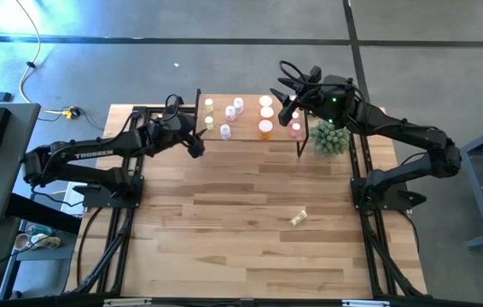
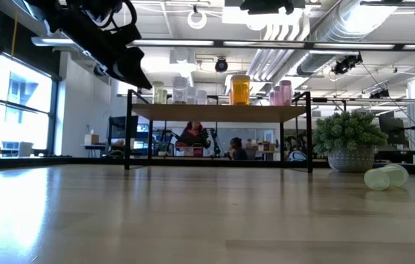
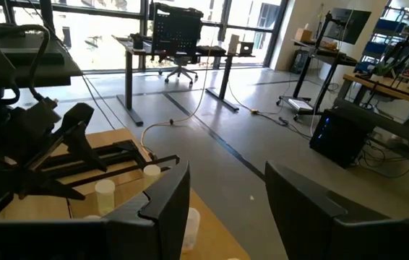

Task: Pick and place medicine bottles onto shelf by color
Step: Adjust the pill bottles on the shelf

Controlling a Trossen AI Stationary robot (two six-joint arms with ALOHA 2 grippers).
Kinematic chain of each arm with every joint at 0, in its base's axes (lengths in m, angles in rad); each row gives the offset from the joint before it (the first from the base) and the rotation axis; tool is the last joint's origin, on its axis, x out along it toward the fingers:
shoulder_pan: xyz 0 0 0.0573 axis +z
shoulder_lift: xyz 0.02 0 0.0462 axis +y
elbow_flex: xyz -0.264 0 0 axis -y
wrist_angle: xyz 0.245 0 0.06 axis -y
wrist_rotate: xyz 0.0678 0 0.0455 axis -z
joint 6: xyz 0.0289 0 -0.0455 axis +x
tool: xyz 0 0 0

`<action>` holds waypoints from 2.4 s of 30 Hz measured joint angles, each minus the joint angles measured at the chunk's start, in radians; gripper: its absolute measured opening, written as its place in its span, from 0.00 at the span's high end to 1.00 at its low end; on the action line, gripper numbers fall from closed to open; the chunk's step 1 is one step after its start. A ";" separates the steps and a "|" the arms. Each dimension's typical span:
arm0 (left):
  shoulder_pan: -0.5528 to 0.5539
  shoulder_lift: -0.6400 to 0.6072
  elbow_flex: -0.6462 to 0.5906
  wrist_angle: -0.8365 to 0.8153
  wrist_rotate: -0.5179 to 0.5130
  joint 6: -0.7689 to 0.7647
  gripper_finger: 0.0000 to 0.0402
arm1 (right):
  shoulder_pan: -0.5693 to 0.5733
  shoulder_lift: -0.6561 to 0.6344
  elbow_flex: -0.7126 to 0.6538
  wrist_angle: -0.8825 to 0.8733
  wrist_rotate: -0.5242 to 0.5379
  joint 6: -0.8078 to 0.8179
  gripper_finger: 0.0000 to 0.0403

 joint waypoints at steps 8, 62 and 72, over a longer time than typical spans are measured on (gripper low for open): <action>0.038 -0.019 0.099 -0.108 0.017 0.045 0.39 | 0.000 0.000 0.000 0.000 0.000 0.003 0.57; -0.039 0.008 0.119 -0.130 0.031 -0.070 0.39 | 0.000 0.051 0.000 -0.033 -0.059 0.079 0.57; -0.136 -0.069 0.085 -0.179 0.033 -0.110 0.39 | 0.000 0.227 0.125 -0.086 -0.066 0.089 0.57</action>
